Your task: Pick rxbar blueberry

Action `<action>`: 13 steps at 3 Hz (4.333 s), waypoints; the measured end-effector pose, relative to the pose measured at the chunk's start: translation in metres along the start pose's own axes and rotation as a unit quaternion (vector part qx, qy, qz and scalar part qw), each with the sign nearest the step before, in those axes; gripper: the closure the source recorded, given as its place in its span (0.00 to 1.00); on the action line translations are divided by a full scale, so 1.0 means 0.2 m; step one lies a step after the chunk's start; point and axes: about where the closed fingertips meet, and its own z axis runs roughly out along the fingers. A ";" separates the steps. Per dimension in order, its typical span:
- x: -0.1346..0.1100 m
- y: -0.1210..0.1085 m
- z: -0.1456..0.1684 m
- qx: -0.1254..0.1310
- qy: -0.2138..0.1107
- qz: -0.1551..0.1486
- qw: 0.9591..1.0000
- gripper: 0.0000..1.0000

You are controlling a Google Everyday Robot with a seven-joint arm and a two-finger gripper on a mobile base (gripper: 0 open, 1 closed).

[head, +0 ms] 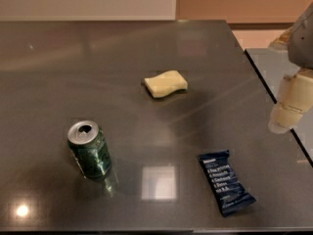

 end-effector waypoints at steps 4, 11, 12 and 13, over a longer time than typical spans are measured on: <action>-0.09 0.10 0.18 -0.047 -0.030 -0.087 0.995 0.00; -0.04 0.71 0.59 -0.155 -0.106 -0.258 0.948 0.00; -0.05 0.72 0.61 -0.160 -0.103 -0.260 0.947 0.00; -0.05 0.74 0.64 -0.169 -0.096 -0.260 0.946 0.18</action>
Offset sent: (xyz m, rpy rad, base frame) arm -0.0038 0.0098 -0.0032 0.0004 0.0053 0.0639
